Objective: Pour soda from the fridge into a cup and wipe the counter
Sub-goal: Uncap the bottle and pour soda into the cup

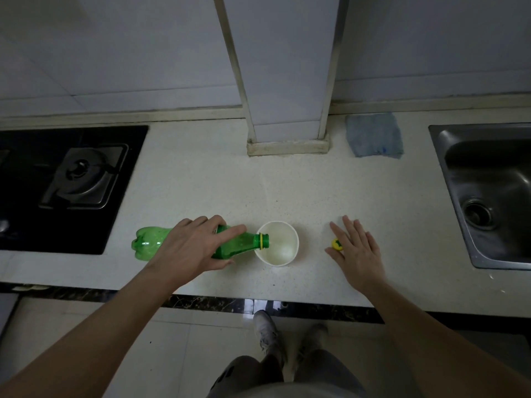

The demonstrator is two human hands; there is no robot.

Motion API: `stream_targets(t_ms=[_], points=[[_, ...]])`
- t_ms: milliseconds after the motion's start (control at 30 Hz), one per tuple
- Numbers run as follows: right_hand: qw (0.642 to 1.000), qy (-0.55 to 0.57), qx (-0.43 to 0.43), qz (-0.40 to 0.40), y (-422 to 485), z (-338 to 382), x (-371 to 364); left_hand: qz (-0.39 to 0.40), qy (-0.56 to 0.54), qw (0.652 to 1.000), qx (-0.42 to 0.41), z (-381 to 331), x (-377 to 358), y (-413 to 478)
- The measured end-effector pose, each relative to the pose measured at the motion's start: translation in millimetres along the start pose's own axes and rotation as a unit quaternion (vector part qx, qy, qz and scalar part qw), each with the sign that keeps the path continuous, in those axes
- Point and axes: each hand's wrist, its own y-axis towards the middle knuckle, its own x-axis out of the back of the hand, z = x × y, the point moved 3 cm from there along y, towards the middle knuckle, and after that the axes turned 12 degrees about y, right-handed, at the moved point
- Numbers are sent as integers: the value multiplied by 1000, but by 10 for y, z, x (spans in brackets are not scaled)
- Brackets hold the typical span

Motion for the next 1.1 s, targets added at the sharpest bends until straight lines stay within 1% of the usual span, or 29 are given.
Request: stream_targets(t_ms=[700,1100], points=[[1000,-3,1,-4,10,-10,-8,1,12,1000,-18,62,13,101],[1000,-7,-3,8,8,-16,-3,-7,16,1000,-25,59,34,130]])
